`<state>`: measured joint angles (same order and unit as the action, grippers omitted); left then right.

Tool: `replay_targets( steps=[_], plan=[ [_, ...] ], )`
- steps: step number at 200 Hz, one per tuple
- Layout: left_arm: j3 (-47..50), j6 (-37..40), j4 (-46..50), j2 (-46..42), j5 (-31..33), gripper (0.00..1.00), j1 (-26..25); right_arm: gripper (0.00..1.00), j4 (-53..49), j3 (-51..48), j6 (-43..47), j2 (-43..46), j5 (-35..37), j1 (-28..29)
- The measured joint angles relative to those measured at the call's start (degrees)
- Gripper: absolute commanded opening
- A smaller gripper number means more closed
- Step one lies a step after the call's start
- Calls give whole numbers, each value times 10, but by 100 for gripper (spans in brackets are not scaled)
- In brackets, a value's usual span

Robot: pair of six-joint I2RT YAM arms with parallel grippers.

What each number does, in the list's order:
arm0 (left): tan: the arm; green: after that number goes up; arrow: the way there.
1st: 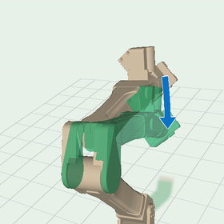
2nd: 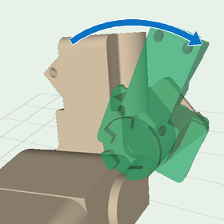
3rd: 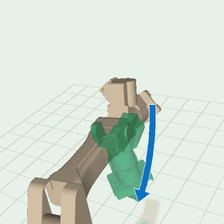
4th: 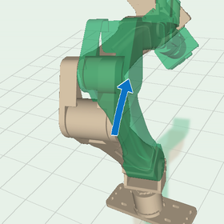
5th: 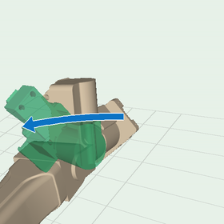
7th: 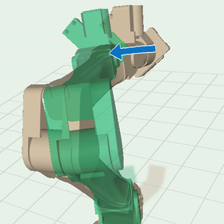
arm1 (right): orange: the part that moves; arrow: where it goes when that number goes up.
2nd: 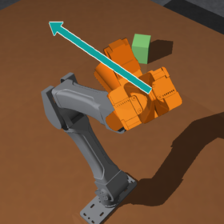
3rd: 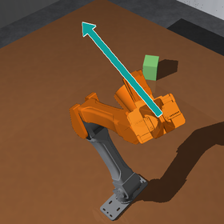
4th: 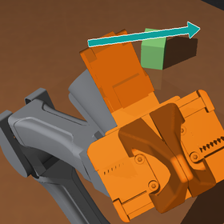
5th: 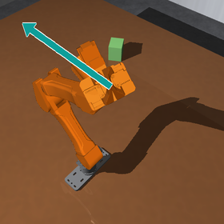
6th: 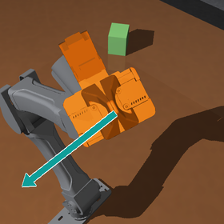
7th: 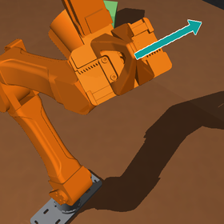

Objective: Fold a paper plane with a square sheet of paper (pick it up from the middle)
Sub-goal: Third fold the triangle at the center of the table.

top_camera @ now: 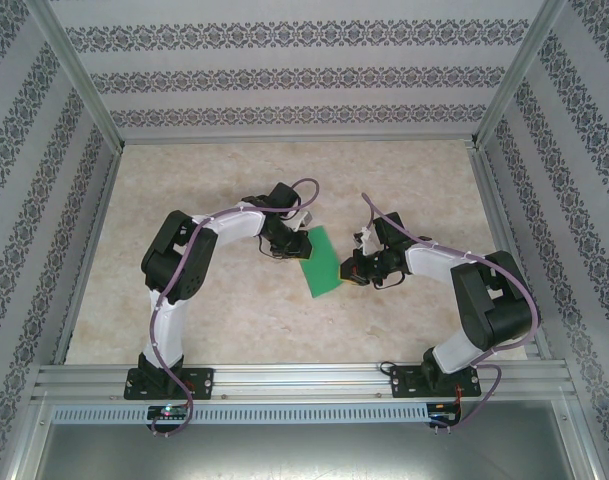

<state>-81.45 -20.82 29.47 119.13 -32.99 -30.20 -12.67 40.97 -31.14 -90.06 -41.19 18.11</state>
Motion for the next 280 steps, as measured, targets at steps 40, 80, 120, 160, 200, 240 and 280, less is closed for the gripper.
replay_targets(
  steps=[40, 80, 120, 160, 200, 240, 280],
  plan=[
    [-6, 11, 7, 8, 7, 16, 0, 0, -2, 4, 0, 0, 0, 1],
    [-6, 12, 6, 13, 0, 16, 0, 0, -1, 18, -2, -8, 0, 21],
    [-6, 14, 6, 13, 0, 16, 0, 0, 7, 31, -10, -25, -1, 43],
    [-5, 16, 5, 14, -7, 16, 0, 0, 24, 50, -27, -50, -1, 58],
    [-4, 16, 2, 15, -15, 16, 0, 0, 49, 61, -47, -68, -3, 68],
    [0, 16, -4, 16, -21, 16, 0, 0, 67, 71, -61, -89, -3, 79],
    [2, 16, -8, 16, -28, 16, 0, 0, 78, 71, -71, -97, -3, 79]
  ],
)
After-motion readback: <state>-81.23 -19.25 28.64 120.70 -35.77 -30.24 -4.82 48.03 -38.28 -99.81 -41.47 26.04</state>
